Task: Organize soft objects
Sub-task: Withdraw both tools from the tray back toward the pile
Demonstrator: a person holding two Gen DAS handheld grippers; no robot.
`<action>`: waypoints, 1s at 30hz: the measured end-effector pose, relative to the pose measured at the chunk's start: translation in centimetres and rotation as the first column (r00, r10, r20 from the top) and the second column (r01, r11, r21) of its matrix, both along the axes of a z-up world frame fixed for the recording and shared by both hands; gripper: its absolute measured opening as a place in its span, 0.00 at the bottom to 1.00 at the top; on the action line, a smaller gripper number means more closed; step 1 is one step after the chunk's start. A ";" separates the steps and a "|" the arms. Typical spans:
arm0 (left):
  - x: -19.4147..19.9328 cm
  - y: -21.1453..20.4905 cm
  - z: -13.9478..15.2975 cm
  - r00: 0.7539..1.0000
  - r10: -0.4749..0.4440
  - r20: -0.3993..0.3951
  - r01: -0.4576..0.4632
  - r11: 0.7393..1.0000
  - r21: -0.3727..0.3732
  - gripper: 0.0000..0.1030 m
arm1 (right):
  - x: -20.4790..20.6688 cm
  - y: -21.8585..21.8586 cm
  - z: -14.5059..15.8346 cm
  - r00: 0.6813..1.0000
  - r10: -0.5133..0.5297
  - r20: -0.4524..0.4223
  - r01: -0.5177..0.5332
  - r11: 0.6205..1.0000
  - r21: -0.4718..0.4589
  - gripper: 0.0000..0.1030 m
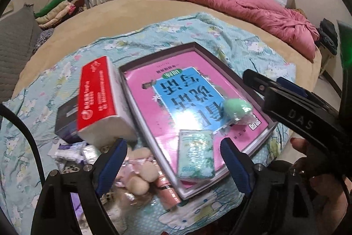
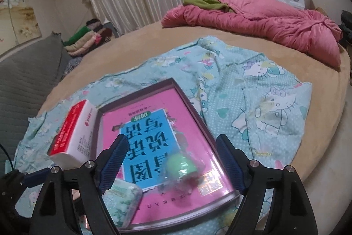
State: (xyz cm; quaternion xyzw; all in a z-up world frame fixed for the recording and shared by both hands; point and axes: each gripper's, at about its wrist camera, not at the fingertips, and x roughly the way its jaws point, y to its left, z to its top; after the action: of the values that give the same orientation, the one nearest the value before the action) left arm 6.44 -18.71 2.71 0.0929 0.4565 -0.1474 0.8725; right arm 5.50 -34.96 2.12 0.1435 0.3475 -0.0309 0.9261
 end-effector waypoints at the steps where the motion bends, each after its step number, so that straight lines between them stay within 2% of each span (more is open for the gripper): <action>1: -0.1 0.6 0.3 1.000 0.012 0.008 -0.012 1.000 0.000 0.84 | -0.1 0.2 0.2 1.000 -0.003 0.008 0.003 1.000 -0.006 0.81; 7: -0.5 3.4 1.3 0.997 0.069 0.035 -0.069 0.998 -0.001 0.84 | -0.6 1.6 1.7 1.000 0.000 0.031 0.001 0.999 -0.038 0.81; 17: -1.1 7.2 2.1 0.990 0.135 0.041 -0.135 0.991 -0.016 0.84 | -1.5 6.0 4.3 0.992 0.102 0.072 -0.096 0.992 -0.080 0.81; 30: -1.2 13.2 3.2 0.970 0.239 0.045 -0.237 0.970 -0.053 0.84 | -1.9 9.8 4.8 0.977 0.204 0.055 -0.197 0.974 -0.111 0.81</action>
State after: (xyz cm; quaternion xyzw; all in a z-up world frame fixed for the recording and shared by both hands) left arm 5.22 -5.50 5.89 0.0207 0.4384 -0.0501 0.8971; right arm 3.61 -25.20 6.91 0.0599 0.3272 0.0495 0.9418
